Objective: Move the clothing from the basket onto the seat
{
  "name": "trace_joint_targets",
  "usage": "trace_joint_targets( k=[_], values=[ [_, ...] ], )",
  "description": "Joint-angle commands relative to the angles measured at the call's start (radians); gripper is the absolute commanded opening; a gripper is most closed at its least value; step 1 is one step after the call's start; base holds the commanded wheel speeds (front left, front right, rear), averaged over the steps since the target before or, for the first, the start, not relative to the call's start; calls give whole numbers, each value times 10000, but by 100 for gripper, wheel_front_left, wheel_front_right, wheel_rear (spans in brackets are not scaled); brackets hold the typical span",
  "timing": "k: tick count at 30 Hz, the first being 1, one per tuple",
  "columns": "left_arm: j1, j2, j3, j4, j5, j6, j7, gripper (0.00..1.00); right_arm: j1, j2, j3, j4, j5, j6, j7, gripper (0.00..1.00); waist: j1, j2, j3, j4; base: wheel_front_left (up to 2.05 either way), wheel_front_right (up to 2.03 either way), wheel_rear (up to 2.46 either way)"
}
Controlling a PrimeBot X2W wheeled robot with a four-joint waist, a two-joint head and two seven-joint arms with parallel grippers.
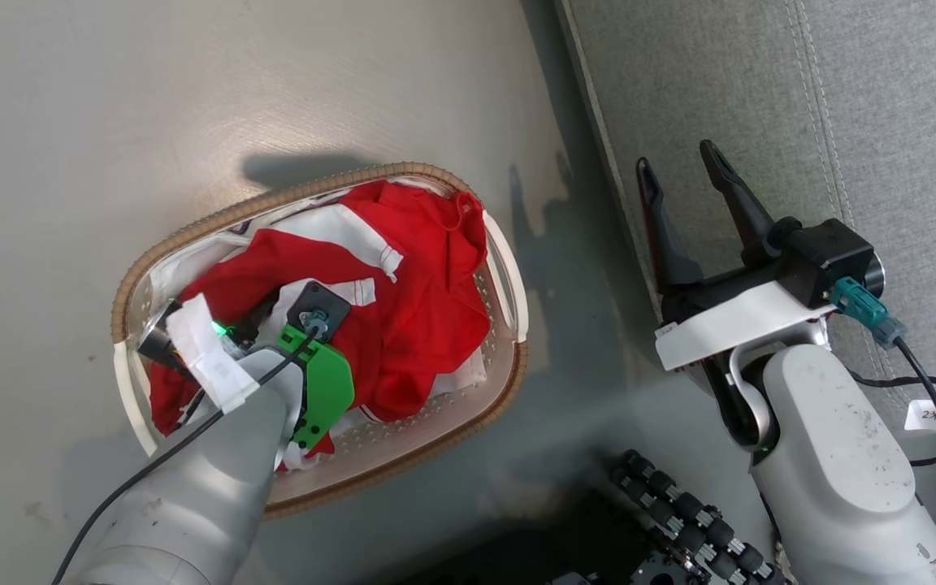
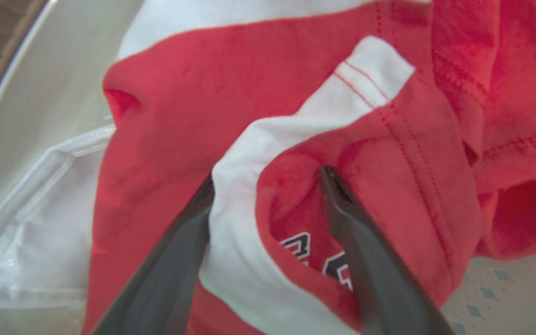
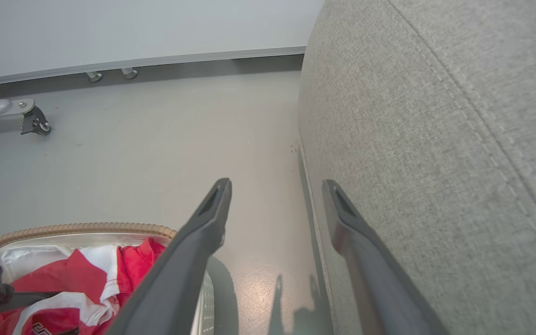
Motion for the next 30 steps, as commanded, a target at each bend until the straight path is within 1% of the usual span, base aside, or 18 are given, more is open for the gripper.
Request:
trace_joint_targets(
  k=[1, 3, 4, 10, 14, 19, 24, 30],
  values=[
    [-111, 49, 42, 22, -73, -31, -126, 43, -102, -12, 14, 55, 34, -6, -50, 100, -1, 81, 25, -58, 0, 0, 0],
    [112, 30, 135, 36, -299, -118, -311, 43, -90, -4, -1, 119, 37, -6, -50, 100, -1, 81, -78, -38, 0, 0, 0],
    [201, 25, 179, 36, -405, -129, -458, 0, -98, 1, -7, 152, 34, -6, -50, 100, -1, 81, -146, -16, 0, 0, 0],
    [656, -21, 455, -90, -1019, -192, -1213, 0, -23, 2, 5, 319, -44, -6, -50, 100, -1, 81, -844, 240, 0, 0, 0],
    [1122, -30, 373, -458, -1384, -454, -1449, 0, 201, -5, 11, 520, -97, -6, -50, 100, -1, 81, -1637, 477, 0, 0, 0],
    [1727, -32, 57, -1178, -1900, -656, -1564, 0, 540, -12, -12, 718, -155, -6, -50, 100, -1, 81, -2720, 859, 0, 0, 0],
    [2457, -34, -22, -2501, -2532, -686, -1560, 0, 1080, -158, -168, 875, -159, -6, -50, 100, -1, 81, -3810, 1348, 0, 0, 0],
    [3232, -33, -85, -4131, -2879, -652, -1565, 0, 1817, -234, -451, 972, -242, -6, -50, 100, -1, 81, -4983, 1954, 0, 0, 0]
  ],
)
